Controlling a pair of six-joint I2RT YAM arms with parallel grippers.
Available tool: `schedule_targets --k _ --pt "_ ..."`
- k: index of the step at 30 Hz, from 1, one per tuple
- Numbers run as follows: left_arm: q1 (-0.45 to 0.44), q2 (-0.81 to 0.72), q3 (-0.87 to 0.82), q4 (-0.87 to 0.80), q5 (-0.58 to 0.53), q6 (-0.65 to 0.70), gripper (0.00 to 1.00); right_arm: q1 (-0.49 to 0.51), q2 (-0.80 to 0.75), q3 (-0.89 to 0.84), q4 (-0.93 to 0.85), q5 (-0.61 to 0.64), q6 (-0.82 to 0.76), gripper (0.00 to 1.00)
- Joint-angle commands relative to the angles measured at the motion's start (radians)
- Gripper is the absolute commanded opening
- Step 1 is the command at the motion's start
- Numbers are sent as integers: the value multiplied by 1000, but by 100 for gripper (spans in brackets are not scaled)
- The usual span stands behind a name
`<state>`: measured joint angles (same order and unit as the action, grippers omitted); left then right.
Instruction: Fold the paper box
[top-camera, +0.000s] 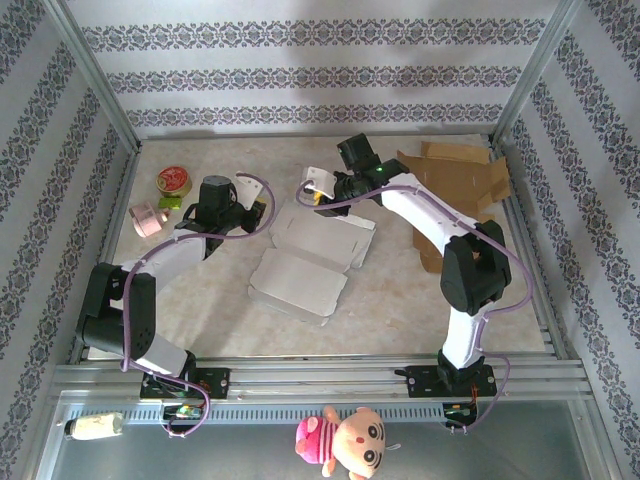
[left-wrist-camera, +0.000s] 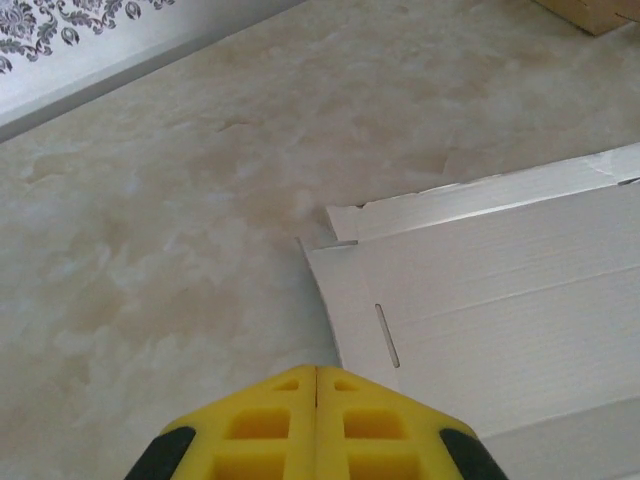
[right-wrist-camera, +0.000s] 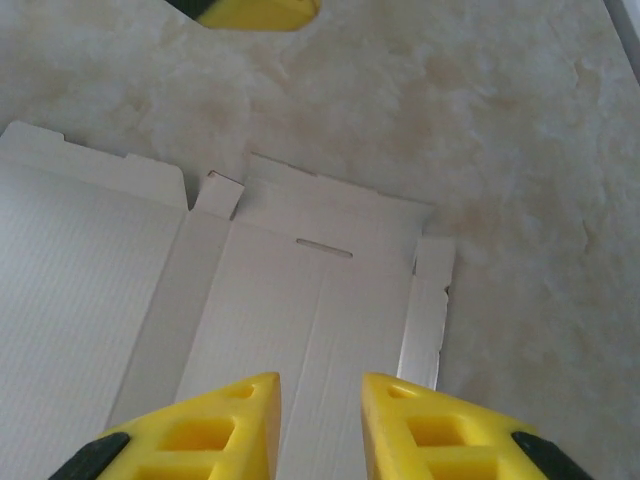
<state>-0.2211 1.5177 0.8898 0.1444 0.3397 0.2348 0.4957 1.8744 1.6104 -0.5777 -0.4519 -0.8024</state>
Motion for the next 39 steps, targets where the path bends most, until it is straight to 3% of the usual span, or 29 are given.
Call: schedule_targets --k 1,2,4,6,12,19,25,36,39 --pt "2 7 10 20 10 6 0 9 -22 2 11 37 1 29" --pt "2 18 22 10 15 -5 5 8 -15 1 10 61 4 30" --pt "2 60 88 -94 24 -40 35 -1 15 27 -15 95 60 38" --pt "2 127 199 -252 26 -86 48 -22 67 86 -49 98 198 42" --pt "2 314 385 -431 2 -231 52 -127 263 373 -222 22 596 44" --pt "-18 505 613 -650 86 -224 58 -164 297 395 -237 -21 695 52" --pt "-23 598 701 -711 16 -221 45 -165 286 372 -235 2 695 54" --pt "-24 637 736 -738 71 -120 1 -165 270 364 -238 53 630 53" --pt "-23 625 730 -730 57 -87 0 -169 275 380 -276 38 557 52"
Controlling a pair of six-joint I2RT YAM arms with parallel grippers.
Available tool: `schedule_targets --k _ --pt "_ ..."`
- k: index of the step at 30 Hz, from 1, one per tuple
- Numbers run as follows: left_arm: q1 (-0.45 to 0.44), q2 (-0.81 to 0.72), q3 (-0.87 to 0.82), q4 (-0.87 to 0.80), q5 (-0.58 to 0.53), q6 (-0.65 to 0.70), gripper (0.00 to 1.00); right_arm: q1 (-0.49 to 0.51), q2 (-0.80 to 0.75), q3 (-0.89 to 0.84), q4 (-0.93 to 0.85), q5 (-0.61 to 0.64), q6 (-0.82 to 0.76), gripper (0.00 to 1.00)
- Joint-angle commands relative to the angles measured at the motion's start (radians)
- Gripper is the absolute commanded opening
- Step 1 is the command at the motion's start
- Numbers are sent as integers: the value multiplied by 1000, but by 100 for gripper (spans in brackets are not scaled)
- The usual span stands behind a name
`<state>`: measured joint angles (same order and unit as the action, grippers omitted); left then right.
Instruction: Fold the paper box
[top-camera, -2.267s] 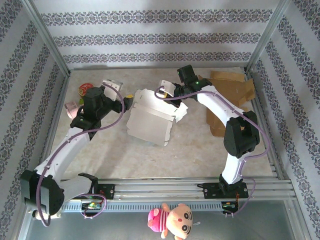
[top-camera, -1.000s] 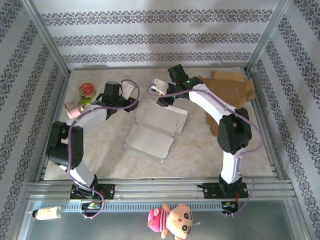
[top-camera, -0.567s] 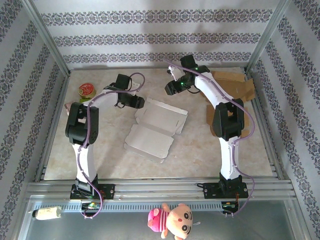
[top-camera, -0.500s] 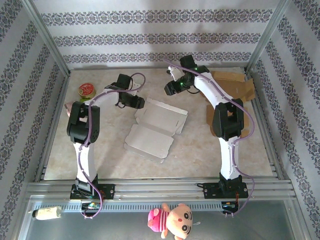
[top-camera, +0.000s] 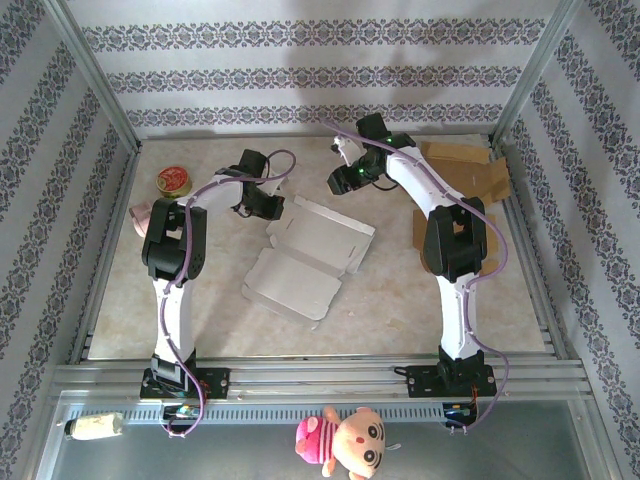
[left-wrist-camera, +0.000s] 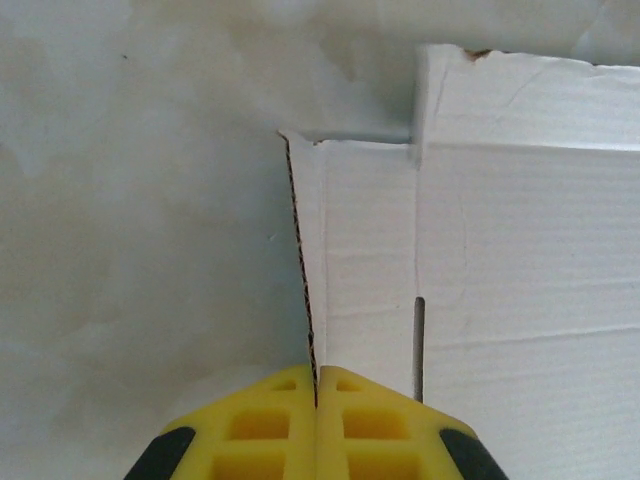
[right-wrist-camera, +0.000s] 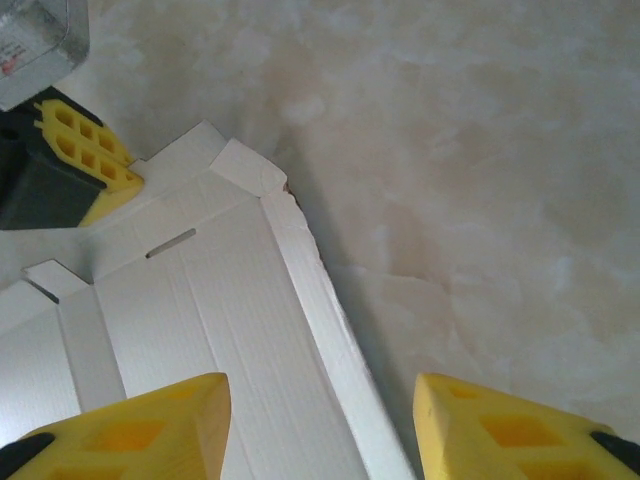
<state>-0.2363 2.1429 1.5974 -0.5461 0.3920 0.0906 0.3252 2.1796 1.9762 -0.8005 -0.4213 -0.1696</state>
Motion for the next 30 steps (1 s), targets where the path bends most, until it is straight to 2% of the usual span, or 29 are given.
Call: schedule_targets --k 1,5,10,14,21,25,30 --pt "-8 -14 7 -20 -1 70 0 1 -22 26 -77 -3 -106 52" --pt "-9 -83 -71 82 1 96 0 0 34 104 -209 -33 -204 52" --pt "-8 -184 -224 312 65 124 0 1 94 149 -266 -101 -195 52" --pt "-8 -241 -310 413 70 154 0 -3 125 145 -257 -118 -159 53" --pt "-8 -251 -306 375 47 164 0 -2 132 67 -223 -207 -133 44" --pt "-9 -253 -303 368 40 164 0 0 141 60 -224 -196 -139 34" --pt "-8 -256 -298 361 38 165 0 -7 149 56 -223 -168 -148 32"
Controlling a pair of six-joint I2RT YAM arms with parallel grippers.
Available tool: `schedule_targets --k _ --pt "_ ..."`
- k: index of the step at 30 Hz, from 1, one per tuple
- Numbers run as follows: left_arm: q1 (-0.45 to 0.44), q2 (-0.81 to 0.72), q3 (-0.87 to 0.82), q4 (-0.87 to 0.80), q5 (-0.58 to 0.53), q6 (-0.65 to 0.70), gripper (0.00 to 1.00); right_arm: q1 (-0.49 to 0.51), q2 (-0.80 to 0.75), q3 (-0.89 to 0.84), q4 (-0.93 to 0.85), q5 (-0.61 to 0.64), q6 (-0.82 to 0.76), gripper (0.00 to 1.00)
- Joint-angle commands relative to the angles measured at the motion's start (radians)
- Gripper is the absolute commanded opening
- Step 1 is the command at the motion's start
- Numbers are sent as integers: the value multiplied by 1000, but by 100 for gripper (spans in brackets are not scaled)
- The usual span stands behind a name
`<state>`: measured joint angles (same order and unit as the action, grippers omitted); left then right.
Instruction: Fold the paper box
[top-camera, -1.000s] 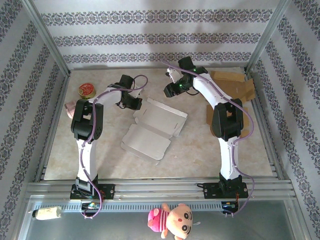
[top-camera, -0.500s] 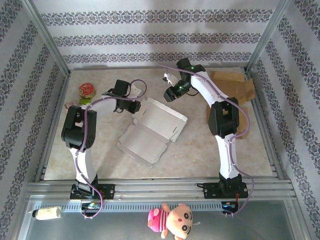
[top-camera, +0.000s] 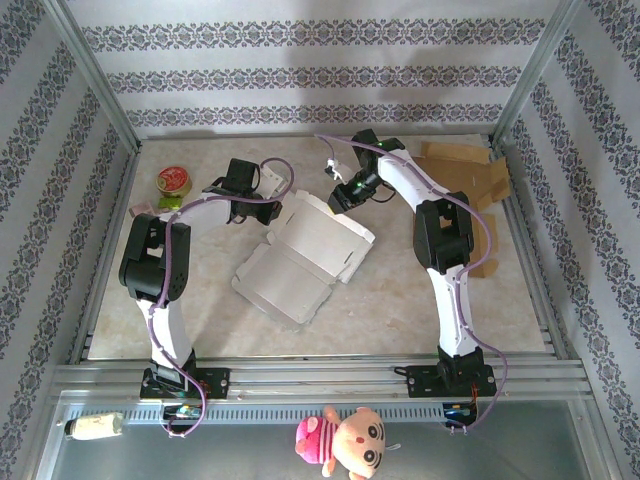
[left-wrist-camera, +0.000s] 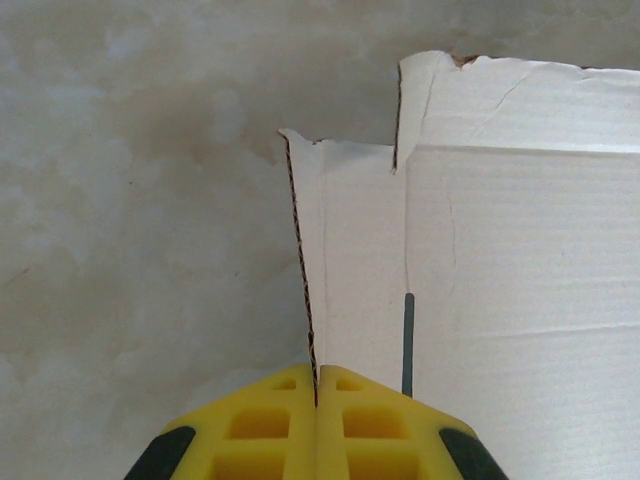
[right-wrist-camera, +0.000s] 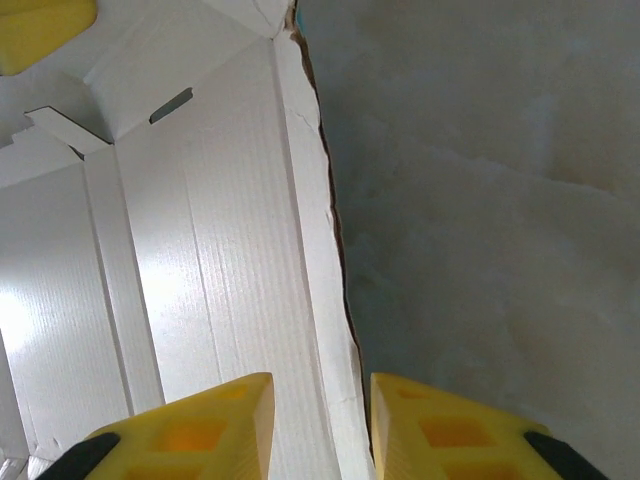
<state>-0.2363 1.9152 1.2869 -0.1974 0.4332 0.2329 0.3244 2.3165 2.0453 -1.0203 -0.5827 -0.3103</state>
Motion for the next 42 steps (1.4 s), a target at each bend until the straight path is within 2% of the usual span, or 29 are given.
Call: schedule_targets --k 1,4,7,12,17,22,26,29,31,34,37,42 --pt "-8 -28 14 12 -3 23 0 -8 14 -13 -3 -5 -6 32" --pt "-7 -26 18 8 -2 23 0 -11 14 -20 -1 16 -7 43" --pt "-8 -26 23 4 -3 25 0 -16 11 -30 -3 32 -11 45" --pt "-8 -22 32 -2 -5 25 0 -17 5 -55 0 18 -23 32" --pt "-9 -23 32 -2 -4 27 0 -17 8 -54 2 18 -24 26" --pt "-9 -18 37 -7 -3 24 0 -10 -10 -51 11 51 -30 10" --pt "-9 -35 26 16 -21 -20 2 26 -71 -78 51 211 -61 4" --pt "-8 -89 -4 53 -46 -88 25 70 -146 -131 127 367 -112 4" --pt "-5 -147 -39 82 -74 -149 33 104 -201 -184 200 492 -157 3" --pt "0 -245 -94 122 -102 -247 37 153 -276 -268 328 660 -235 2" --pt "0 -336 -166 165 -105 -357 42 189 -344 -360 479 770 -319 2" --pt "4 -423 -201 128 -126 -630 44 263 -441 -599 877 950 -533 4"
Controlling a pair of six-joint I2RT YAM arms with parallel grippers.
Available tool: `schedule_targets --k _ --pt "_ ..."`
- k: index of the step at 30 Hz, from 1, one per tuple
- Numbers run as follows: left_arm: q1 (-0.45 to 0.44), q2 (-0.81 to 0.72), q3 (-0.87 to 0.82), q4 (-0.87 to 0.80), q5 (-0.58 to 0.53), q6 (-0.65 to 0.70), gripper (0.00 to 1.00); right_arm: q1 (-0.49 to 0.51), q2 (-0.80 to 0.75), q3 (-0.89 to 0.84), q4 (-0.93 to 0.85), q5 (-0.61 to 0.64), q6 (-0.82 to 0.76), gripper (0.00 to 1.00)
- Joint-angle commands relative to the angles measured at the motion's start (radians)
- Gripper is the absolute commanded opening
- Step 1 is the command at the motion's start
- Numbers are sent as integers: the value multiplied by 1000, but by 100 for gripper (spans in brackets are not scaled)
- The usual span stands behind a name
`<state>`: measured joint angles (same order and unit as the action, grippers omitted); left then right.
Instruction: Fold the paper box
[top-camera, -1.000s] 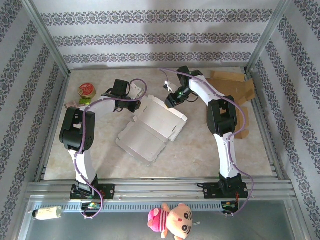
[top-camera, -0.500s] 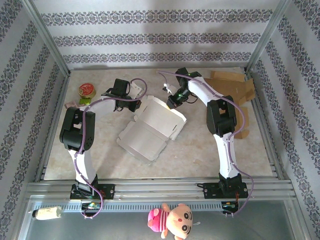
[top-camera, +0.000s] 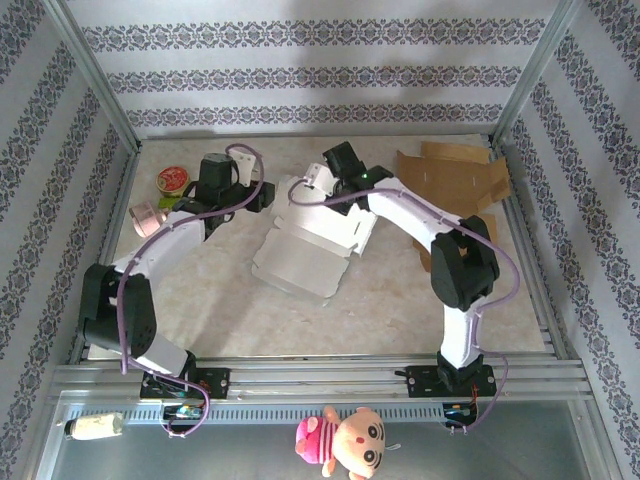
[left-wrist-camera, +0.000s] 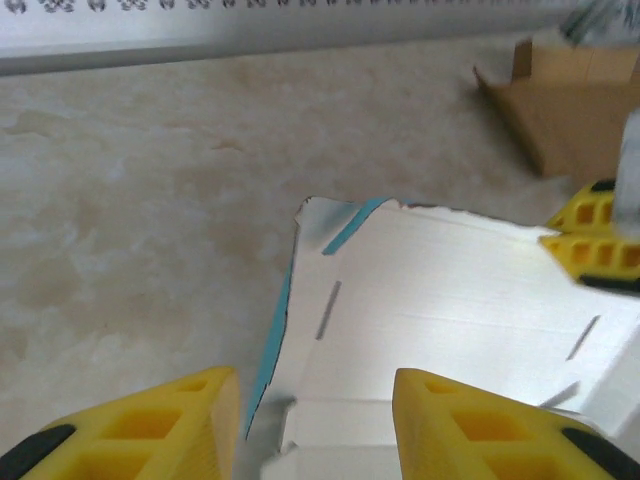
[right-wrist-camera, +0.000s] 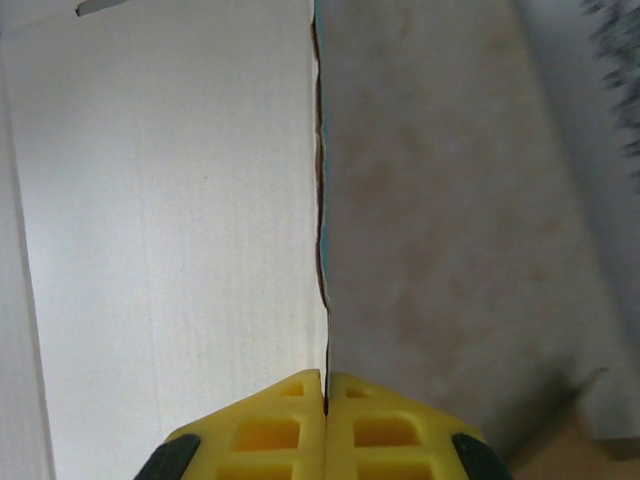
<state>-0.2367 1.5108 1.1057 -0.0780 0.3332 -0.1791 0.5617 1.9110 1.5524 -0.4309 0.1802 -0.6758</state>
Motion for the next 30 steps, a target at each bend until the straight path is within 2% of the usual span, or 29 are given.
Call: schedule_targets --k 1,5,8,11,16,27,30 --pt "7 -24 -22 -9 -24 -292 44 39 -51 -154 387 217 -219 4" --pt "9 -39 -33 -26 2 -422 44 81 -98 -311 739 287 -396 5" --pt "11 -37 -31 -13 23 -492 43 96 -109 -391 882 272 -491 5" --pt "11 -12 -12 15 74 -552 43 115 -76 -479 1117 292 -611 5" --pt "13 39 35 31 85 -571 43 140 -5 -539 1413 315 -790 7" --pt "14 166 151 82 134 -520 44 151 -3 -542 1364 271 -766 8" --pt "13 183 169 74 115 -512 44 151 3 -540 1350 272 -753 8"
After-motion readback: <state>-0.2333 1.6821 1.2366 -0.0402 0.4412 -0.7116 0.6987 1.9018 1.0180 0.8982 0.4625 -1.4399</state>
